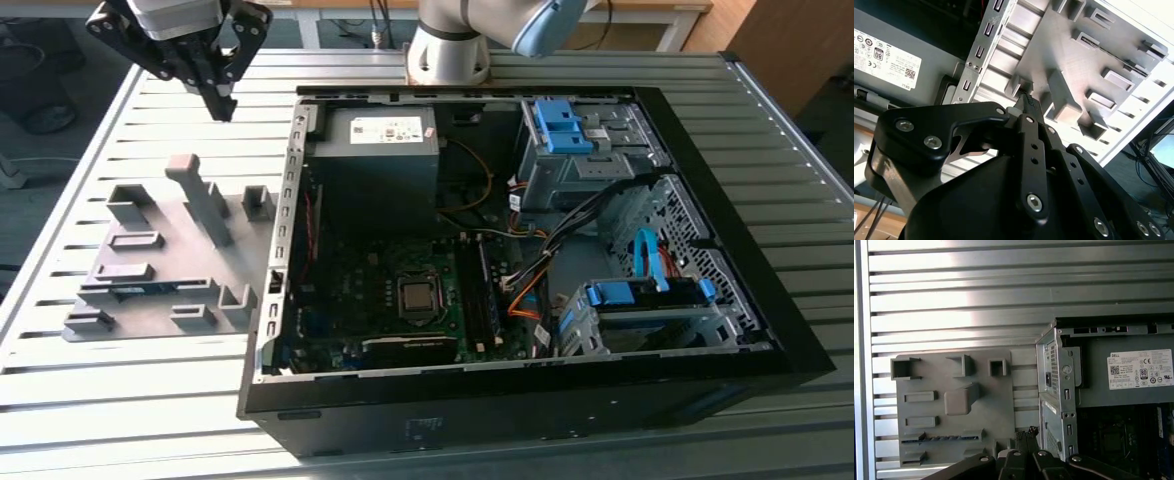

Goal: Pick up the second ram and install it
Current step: 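Reach for the second ram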

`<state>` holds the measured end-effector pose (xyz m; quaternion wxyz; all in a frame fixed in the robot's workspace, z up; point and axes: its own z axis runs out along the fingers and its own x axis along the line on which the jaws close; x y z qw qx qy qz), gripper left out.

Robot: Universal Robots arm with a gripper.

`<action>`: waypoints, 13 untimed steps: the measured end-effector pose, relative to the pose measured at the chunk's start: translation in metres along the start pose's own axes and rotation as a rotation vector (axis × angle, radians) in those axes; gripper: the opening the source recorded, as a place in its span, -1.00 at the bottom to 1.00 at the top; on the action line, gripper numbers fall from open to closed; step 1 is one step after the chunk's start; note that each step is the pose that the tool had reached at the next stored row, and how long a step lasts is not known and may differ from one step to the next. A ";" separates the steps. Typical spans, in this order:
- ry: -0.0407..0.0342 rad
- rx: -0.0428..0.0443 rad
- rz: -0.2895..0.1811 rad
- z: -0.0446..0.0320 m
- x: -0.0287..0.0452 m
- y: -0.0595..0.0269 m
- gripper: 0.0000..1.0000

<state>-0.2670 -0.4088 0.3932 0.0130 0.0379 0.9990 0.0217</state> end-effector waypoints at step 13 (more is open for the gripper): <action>-0.0001 -0.0001 0.000 0.0000 0.0073 -0.0006 -0.79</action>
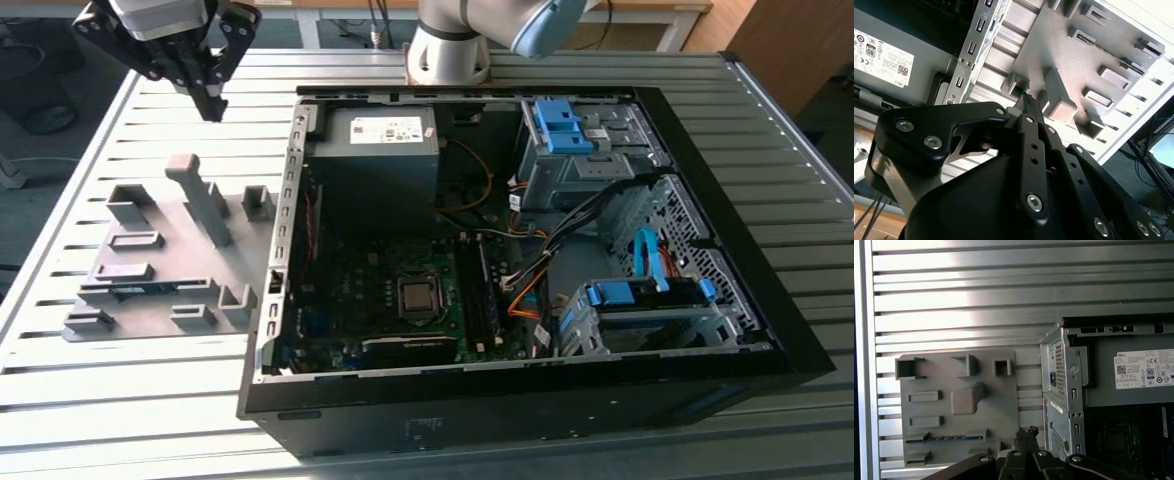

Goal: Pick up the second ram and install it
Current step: 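Reach for the second ram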

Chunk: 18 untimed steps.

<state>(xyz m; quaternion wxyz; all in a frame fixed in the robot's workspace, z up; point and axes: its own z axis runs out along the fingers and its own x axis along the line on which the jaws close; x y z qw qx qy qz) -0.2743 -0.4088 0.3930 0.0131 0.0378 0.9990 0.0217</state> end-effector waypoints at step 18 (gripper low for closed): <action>0.0000 0.0001 0.000 0.0000 0.0089 -0.0007 -0.79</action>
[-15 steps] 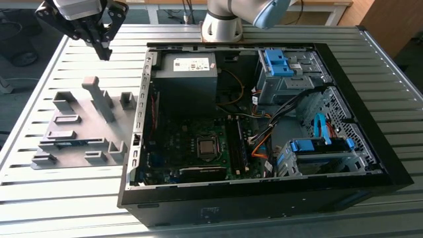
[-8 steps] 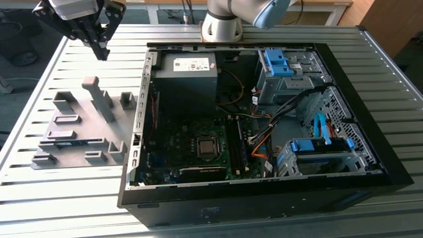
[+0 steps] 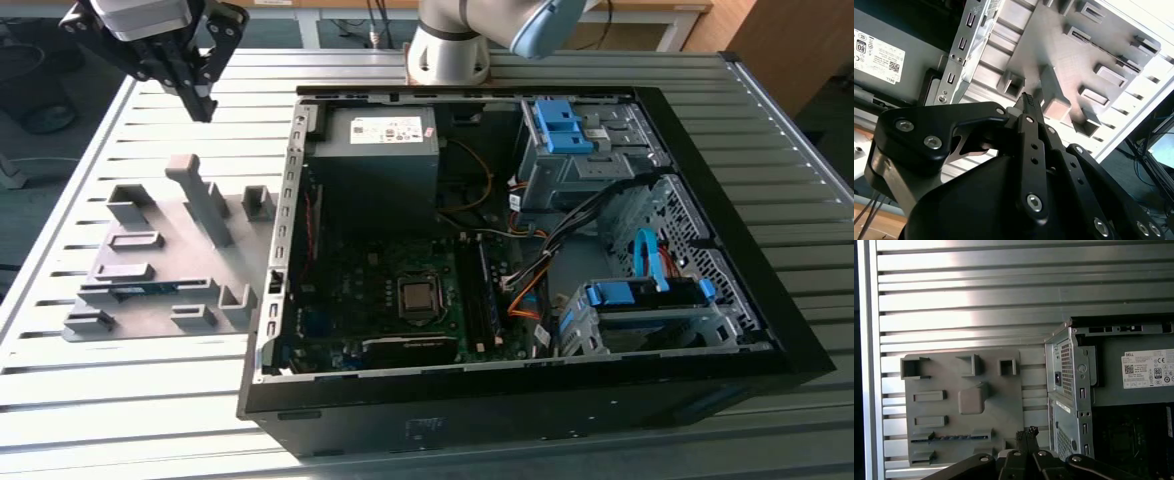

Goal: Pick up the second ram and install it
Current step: 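Reach for the second ram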

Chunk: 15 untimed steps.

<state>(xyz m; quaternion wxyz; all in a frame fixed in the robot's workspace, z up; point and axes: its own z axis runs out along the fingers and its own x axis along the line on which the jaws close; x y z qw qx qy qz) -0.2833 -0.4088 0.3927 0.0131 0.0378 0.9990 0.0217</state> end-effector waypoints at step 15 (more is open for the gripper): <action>0.0000 0.0000 0.000 0.0000 0.0069 -0.0005 -0.79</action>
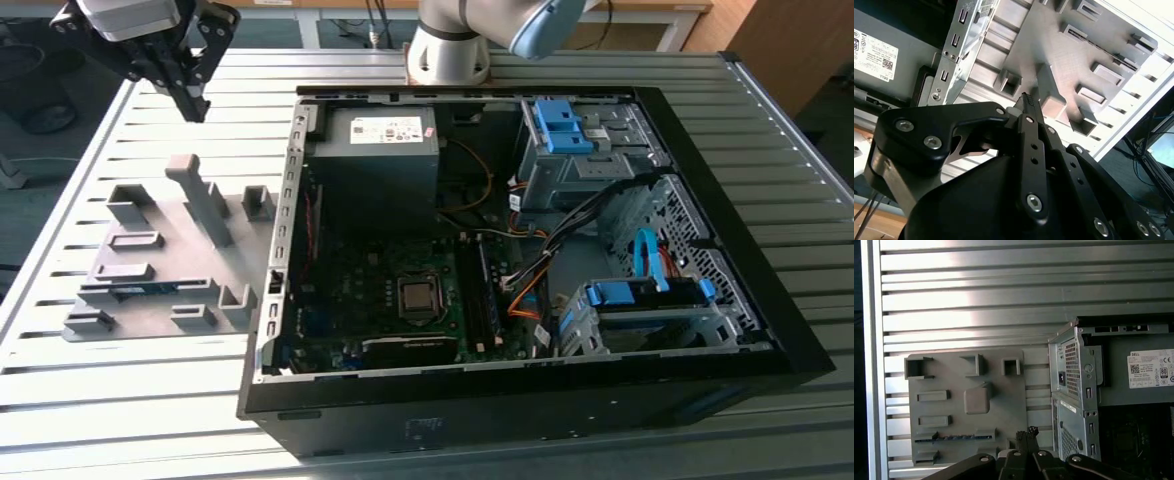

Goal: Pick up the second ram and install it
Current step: 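Reach for the second ram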

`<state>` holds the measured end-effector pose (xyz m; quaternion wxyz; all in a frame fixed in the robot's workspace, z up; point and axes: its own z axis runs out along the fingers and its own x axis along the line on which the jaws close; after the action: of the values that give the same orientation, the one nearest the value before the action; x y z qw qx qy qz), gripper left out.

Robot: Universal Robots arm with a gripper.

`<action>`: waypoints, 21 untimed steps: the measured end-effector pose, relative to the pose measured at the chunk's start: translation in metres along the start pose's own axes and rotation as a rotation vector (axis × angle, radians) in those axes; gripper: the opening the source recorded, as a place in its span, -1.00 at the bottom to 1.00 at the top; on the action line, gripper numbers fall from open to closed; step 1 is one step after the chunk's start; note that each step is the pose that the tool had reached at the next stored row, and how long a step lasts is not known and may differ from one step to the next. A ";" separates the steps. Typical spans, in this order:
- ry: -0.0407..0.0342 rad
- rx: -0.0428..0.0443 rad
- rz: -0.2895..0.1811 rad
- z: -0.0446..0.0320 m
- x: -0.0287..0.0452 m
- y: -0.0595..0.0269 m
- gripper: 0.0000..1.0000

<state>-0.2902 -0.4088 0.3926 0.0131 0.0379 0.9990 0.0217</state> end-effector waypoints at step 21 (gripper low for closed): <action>-0.0001 0.0000 0.000 0.0000 0.0099 -0.0007 -0.79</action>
<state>-0.3001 -0.4088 0.3923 0.0131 0.0379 0.9990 0.0217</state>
